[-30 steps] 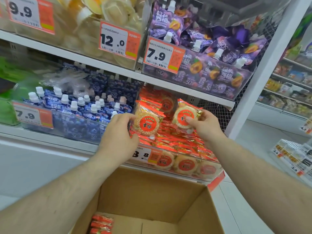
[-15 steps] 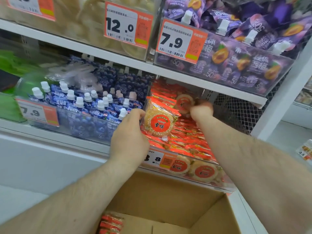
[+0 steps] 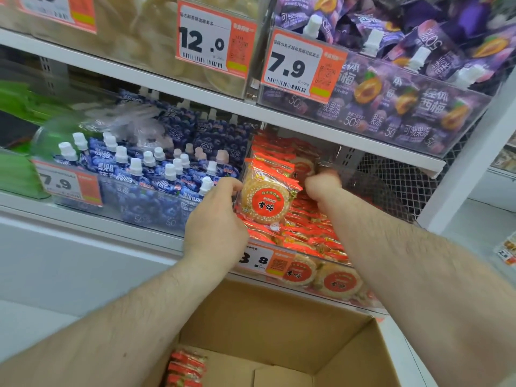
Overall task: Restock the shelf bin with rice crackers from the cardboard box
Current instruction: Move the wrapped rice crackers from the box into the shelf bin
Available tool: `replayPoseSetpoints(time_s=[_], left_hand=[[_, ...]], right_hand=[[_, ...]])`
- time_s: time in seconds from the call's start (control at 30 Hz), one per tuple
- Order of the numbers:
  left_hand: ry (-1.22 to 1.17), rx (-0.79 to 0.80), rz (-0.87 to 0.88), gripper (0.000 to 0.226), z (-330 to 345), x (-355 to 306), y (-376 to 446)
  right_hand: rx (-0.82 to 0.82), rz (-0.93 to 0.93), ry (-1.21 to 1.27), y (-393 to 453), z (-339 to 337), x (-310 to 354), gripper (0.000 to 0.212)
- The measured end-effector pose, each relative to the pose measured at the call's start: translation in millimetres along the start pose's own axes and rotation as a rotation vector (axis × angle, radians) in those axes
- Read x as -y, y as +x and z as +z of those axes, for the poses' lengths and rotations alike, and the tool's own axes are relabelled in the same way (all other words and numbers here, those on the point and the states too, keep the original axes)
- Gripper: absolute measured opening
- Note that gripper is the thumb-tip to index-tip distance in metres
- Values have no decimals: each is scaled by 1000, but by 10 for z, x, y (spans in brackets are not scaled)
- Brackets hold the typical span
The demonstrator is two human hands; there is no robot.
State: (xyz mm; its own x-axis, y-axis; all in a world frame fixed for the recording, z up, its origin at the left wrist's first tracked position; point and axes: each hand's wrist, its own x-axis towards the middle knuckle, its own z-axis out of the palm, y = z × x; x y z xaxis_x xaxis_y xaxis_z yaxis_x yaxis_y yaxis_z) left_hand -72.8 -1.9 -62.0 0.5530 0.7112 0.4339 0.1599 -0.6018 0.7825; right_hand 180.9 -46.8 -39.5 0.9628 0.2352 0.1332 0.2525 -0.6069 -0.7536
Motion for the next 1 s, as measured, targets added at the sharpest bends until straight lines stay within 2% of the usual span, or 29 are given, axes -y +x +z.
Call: replayPoseSetpoints(time_s=[0.07, 0.17, 0.27, 0.33, 0.4, 0.57, 0.6, 0.67, 0.73, 0.9, 1.0], left_hand=[[-1, 25, 5, 45, -33, -12, 6], [41, 7, 63, 37, -63, 7, -53], [97, 14, 186, 34, -83, 39, -182], [103, 109, 247, 33, -100, 61, -280], [112, 235, 270, 29, -106, 113, -368], [315, 663, 239, 25, -68, 338, -495], [351, 741, 206, 28, -68, 401, -508], [417, 838, 151, 32, -67, 541, -519], [453, 862, 117, 34, -80, 674, -527], [432, 878, 4, 31, -90, 904, -523], [413, 909, -83, 27, -70, 1032, -503]], right_hand=[[61, 14, -2, -9, -54, -12, 17], [38, 36, 5, -139, -205, -5, 23], [-30, -21, -11, -379, -356, 8, 46], [-58, -112, 30, -655, -439, 13, 55], [-88, -233, 48, -979, -480, -28, 47], [-342, -812, 93, -1792, -339, -347, 20], [-347, -896, 134, -1937, -236, -450, 15], [-260, -930, 185, -2169, 37, -676, 11], [-93, -825, 173, -2308, 360, -953, 9], [426, -248, -25, -2486, 1187, -1637, 17], [579, 85, -120, -2578, 1667, -1961, 23]])
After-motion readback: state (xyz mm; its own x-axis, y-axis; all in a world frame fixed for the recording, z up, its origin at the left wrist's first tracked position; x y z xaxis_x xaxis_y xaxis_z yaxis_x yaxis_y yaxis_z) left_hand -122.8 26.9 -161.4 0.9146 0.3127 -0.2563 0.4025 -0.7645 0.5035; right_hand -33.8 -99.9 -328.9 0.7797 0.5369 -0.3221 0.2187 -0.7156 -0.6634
